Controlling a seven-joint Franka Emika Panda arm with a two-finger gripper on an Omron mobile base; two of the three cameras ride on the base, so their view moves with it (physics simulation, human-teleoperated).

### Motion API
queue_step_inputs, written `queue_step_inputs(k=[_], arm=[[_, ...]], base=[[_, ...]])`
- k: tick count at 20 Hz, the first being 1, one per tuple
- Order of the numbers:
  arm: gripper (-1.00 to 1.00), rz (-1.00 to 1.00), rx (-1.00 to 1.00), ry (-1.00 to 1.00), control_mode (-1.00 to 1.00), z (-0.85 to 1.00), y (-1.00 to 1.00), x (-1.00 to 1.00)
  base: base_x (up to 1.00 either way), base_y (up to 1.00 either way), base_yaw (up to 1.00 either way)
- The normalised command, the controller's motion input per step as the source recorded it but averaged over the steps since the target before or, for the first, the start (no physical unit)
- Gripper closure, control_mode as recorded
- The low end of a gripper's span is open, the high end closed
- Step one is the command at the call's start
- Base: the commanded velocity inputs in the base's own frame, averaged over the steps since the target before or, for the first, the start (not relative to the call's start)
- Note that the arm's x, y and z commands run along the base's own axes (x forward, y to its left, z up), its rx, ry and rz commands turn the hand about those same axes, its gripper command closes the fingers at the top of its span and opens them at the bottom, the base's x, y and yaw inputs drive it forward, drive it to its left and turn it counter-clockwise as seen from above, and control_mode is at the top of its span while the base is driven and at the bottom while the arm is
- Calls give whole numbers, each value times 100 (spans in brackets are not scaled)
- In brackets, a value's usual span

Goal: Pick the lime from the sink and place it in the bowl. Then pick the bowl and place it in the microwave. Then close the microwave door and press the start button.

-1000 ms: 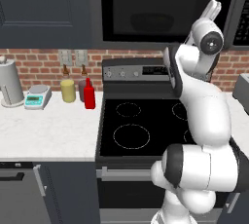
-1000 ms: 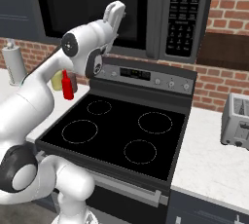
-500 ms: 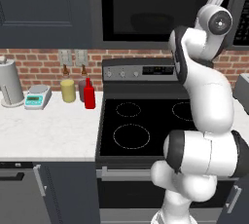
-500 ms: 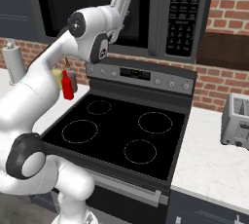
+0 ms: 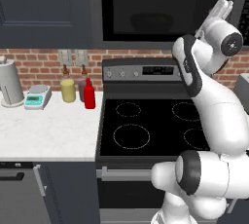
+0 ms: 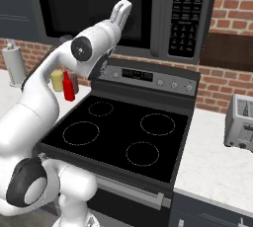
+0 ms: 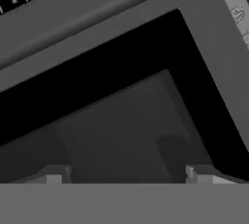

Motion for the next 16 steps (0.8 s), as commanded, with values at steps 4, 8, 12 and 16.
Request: queue_step_inputs(k=[4,8,12,16], arm=[[-100,3,0,-7,-100,19,-1,-77],[-100,3,0,0,-100,51,0,-100],[-100,4,-3,7,-100,40,-2,-79],[-100,1,-15,15,-100,19,-8,-31]], base=[[0,0,0],[0,0,0],[0,0,0],[0,0,0]])
